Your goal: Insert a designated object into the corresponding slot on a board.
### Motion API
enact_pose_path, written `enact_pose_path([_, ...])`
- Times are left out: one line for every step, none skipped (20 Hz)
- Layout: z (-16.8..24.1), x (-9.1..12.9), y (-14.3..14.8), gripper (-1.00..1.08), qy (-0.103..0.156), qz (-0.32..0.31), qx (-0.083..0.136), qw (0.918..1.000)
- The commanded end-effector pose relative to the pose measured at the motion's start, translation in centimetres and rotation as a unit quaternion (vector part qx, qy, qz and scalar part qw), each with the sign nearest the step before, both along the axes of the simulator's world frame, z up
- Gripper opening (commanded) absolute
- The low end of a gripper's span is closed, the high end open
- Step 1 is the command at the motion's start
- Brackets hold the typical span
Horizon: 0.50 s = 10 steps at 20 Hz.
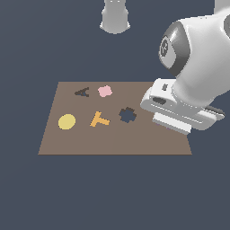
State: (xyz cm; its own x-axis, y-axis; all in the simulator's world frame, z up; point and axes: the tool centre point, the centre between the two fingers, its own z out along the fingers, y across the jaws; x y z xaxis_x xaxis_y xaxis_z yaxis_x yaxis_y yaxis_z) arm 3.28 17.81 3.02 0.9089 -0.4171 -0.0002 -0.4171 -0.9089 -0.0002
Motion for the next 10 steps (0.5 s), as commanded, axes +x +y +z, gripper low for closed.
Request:
enact_pose_path([-0.02, 0.01, -0.05, -1.0, 0.0, 0.0, 0.0, 1.0])
enact_pose_path([-0.02, 0.01, -0.05, -1.0, 0.0, 0.0, 0.0, 1.0])
enact_pose_path([-0.02, 0.01, -0.05, -1.0, 0.0, 0.0, 0.0, 1.0])
enact_pose_path([-0.01, 0.01, 0.0, -1.0, 0.0, 0.0, 0.0, 1.0])
enact_pose_path([0.05, 0.01, 0.0, -1.0, 0.0, 0.0, 0.0, 1.0])
enact_pose_path([0.24, 0.02, 0.0, -1.0, 0.0, 0.0, 0.0, 1.0])
enact_pose_path([0.43, 0.03, 0.0, -1.0, 0.0, 0.0, 0.0, 1.0])
enact_pose_path([0.48, 0.05, -0.04, -1.0, 0.0, 0.0, 0.0, 1.0])
enact_pose_path([0.29, 0.01, -0.03, -1.0, 0.0, 0.0, 0.0, 1.0])
enact_pose_path([0.29, 0.0, -0.03, -1.0, 0.0, 0.0, 0.0, 1.0])
